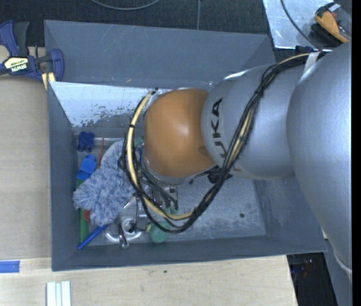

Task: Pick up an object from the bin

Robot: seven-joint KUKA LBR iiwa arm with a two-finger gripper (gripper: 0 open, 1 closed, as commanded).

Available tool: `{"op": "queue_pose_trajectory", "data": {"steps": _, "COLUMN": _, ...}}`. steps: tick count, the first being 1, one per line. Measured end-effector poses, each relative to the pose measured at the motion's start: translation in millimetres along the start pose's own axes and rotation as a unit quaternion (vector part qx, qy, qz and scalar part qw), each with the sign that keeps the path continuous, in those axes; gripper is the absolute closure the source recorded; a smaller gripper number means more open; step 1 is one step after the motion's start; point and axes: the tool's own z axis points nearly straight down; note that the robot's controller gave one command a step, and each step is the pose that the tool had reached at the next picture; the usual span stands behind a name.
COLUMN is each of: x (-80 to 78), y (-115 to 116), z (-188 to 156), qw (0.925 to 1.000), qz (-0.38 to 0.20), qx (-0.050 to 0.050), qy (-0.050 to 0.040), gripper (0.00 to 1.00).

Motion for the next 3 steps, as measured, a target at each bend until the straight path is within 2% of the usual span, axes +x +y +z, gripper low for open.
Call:
{"op": "queue_pose_trajectory", "data": {"steps": 1, "x": -2.1, "y": -1, "z": -3, "qw": 1.0, "qz": 0.002, "qx": -0.001, "qy": -0.0031, "gripper": 0.0}}
{"op": "queue_pose_trajectory", "data": {"steps": 2, "x": -33.9, "y": 51, "z": 64, "qw": 0.982, "qz": -0.189, "qx": 0.001, "qy": -0.0076, "gripper": 0.0}}
{"op": "queue_pose_trajectory", "data": {"steps": 3, "x": -33.9, "y": 58, "z": 24, "qw": 0.9853, "qz": -0.171, "qx": 0.0, "qy": -0.0062, "gripper": 0.0}}
